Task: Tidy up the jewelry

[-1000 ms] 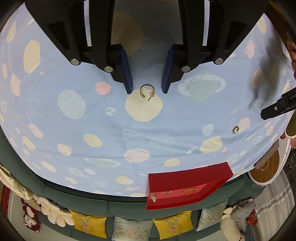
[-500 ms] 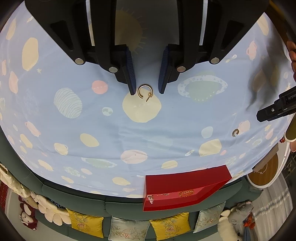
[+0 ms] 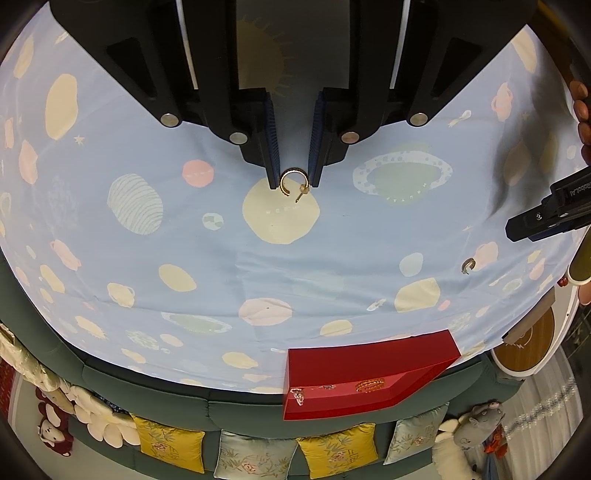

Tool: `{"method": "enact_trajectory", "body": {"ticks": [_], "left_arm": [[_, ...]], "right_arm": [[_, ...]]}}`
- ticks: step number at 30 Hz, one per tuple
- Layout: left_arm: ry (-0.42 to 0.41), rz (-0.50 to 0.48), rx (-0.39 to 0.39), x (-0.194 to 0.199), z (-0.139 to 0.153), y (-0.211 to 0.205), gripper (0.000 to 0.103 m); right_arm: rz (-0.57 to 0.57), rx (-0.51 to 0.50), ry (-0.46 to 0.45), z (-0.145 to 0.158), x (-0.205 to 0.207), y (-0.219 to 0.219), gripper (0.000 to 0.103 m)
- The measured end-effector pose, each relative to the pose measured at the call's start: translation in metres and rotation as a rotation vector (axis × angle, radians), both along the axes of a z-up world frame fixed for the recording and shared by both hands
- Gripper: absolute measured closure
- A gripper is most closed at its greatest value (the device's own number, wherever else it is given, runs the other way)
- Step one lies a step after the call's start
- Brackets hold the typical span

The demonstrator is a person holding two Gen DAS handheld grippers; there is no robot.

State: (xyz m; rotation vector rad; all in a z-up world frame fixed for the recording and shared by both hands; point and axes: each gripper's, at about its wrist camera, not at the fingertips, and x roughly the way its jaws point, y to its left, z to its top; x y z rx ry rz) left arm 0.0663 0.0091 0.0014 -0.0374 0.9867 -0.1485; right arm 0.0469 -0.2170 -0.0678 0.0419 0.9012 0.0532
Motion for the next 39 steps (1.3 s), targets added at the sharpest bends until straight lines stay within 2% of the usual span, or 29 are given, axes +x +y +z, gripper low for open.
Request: {"method": "enact_trajectory", "body": {"ticks": [13,24,30,33,35,37,39], "left_arm": [[0.010,0.050,-0.013,0.039,-0.013,-0.008,0.043],[-0.019,0.055,0.030,0.055,-0.021,-0.021,0.044],[-0.038,0.046,0.056,0.054,-0.022,-0.027,0.058],[-0.047,0.036,0.063,0.054,-0.022,-0.029,0.070],[-0.050,0.026,0.065,0.053,-0.022,-0.030,0.084],[-0.046,0.014,0.054,0.051,-0.022,-0.031,0.088],[-0.041,0.007,0.043,0.050,-0.021,-0.032,0.088]], "right_arm": [[0.074,0.036,-0.036,0.019,-0.006,0.024,0.088],[0.051,0.059,-0.025,0.017,-0.003,0.013,0.088],[0.049,0.064,-0.027,0.017,-0.002,0.010,0.088],[0.049,0.066,-0.027,0.017,-0.002,0.009,0.088],[0.049,0.068,-0.027,0.017,-0.002,0.009,0.088],[0.048,0.069,-0.027,0.017,-0.002,0.009,0.088],[0.048,0.069,-0.028,0.017,-0.002,0.008,0.088]]}}
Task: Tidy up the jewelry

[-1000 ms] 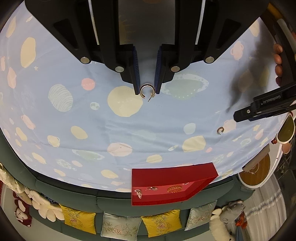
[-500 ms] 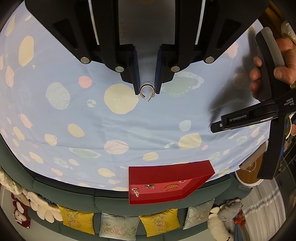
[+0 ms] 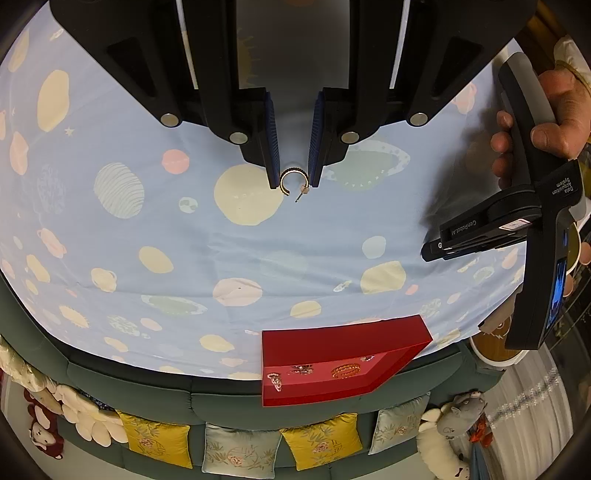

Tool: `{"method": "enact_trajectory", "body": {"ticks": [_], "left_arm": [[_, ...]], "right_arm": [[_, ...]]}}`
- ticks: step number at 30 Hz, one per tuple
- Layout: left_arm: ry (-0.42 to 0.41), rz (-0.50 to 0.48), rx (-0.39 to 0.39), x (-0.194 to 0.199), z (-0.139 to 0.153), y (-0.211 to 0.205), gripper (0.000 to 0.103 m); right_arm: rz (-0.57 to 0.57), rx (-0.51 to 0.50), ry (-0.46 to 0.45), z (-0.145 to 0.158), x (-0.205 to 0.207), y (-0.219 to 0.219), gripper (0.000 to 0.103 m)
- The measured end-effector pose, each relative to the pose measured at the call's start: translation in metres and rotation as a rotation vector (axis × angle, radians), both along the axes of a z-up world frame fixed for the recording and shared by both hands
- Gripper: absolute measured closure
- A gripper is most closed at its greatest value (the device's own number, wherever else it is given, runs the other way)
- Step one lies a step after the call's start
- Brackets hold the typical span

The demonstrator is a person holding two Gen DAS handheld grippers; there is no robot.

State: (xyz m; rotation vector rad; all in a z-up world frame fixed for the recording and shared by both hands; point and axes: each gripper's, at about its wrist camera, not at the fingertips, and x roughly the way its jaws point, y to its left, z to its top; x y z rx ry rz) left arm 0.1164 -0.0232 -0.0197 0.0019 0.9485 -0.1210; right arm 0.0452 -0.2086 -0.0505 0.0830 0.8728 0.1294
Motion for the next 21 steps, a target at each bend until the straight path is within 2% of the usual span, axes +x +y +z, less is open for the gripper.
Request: {"method": "enact_trajectory", "body": {"ticks": [11,21], "left_arm": [[0.012,-0.079,-0.015,-0.020,0.003,-0.016,0.088],[0.010,-0.102,-0.066,-0.034,0.014,-0.004,0.088]], "right_arm": [[0.017,0.001,-0.005,0.003,0.002,0.010,0.088],[0.033,-0.001,-0.004,0.004,0.006,0.022,0.088]]}}
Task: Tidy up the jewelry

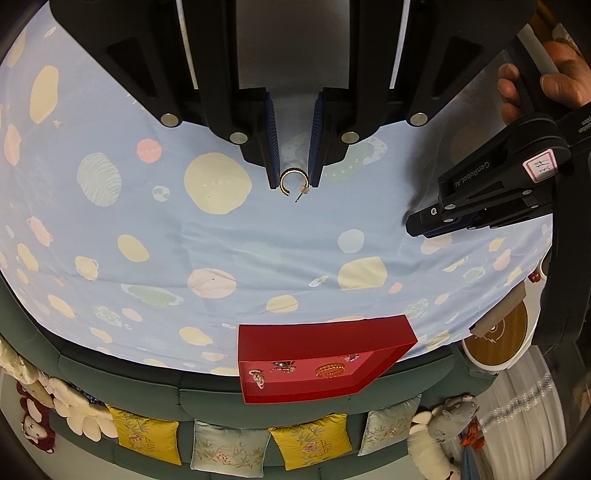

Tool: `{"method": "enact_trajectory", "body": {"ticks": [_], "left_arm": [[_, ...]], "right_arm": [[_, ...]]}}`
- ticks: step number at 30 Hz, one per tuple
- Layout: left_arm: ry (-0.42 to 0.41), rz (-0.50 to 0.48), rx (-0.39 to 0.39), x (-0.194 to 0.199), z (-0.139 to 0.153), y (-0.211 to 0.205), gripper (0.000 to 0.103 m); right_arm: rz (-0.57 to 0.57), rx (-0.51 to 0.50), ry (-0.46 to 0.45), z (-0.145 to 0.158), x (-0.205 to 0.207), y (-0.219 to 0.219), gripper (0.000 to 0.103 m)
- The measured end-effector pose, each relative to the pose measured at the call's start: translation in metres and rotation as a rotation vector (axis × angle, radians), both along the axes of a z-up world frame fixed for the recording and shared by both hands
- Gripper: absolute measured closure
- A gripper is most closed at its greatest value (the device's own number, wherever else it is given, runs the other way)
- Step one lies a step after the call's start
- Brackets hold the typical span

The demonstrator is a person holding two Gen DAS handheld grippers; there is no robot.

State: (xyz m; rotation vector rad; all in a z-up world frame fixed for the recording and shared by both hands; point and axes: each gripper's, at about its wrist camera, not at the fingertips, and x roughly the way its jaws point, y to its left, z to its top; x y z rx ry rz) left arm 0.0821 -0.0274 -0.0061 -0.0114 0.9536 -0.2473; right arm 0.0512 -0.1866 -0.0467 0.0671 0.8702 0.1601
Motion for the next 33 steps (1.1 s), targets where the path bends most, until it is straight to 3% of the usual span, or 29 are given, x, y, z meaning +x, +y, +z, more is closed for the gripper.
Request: {"method": "enact_trajectory", "body": {"ticks": [19,33], "left_arm": [[-0.011,0.021,-0.118,-0.022,0.024,0.050,0.089],[0.042,0.029,-0.064,-0.027,0.000,0.056,0.088]], "right_arm": [[0.062,0.001,0.007,0.001,0.008,0.037,0.088],[0.101,-0.036,0.041,-0.014,0.015,0.064,0.088]]}}
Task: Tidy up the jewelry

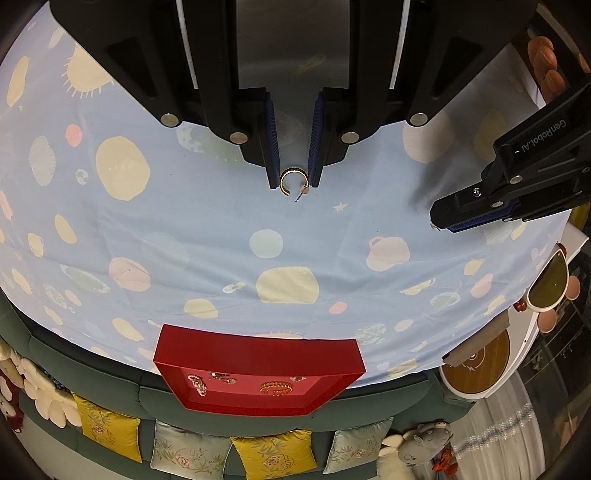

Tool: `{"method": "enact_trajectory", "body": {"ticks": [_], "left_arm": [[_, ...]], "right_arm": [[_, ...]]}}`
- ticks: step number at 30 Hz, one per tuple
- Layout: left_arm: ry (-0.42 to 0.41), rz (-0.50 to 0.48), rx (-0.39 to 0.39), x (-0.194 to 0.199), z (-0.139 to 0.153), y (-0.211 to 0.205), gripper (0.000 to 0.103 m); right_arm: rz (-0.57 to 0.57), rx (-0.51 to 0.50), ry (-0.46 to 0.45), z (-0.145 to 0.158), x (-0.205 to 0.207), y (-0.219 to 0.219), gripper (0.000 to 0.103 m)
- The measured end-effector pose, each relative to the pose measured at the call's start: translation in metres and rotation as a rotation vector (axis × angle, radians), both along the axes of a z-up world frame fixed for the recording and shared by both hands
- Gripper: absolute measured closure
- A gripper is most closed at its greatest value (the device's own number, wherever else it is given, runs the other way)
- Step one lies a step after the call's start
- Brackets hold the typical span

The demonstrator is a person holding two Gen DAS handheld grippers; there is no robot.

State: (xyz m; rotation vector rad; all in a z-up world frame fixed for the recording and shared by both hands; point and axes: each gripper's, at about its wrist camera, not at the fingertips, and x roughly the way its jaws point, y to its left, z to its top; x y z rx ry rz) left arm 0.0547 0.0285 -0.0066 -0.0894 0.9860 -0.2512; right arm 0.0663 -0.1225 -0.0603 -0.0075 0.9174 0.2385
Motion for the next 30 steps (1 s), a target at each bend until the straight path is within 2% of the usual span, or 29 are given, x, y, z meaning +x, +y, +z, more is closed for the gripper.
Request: {"method": "enact_trajectory", "body": {"ticks": [6,9,14,21,23,26,30], "left_arm": [[0.007,-0.014,0.008,-0.004,-0.002,-0.004,0.088],[-0.017,-0.014,-0.011,-0.002,0.012,-0.008,0.089],[-0.073,-0.014,-0.019,0.010,0.045,-0.020,0.088],[-0.178,-0.030,0.033,0.044,0.089,-0.035,0.088],[-0.200,-0.033,0.060,0.057,0.096,-0.040,0.088],[-0.212,-0.038,0.076,0.079,0.102,-0.046,0.088],[-0.206,-0.027,0.059,0.108,0.105,-0.049,0.088]], "right_arm": [[0.000,-0.007,0.011,-0.004,0.000,0.001,0.088],[-0.002,0.007,-0.007,0.005,0.000,0.001,0.088],[-0.012,0.059,-0.071,0.038,0.003,-0.001,0.088],[-0.041,0.086,-0.156,0.086,0.028,-0.015,0.088],[-0.040,0.080,-0.165,0.091,0.032,-0.015,0.088],[-0.031,0.054,-0.187,0.102,0.045,-0.018,0.088],[-0.037,0.056,-0.197,0.110,0.066,-0.024,0.088]]}}
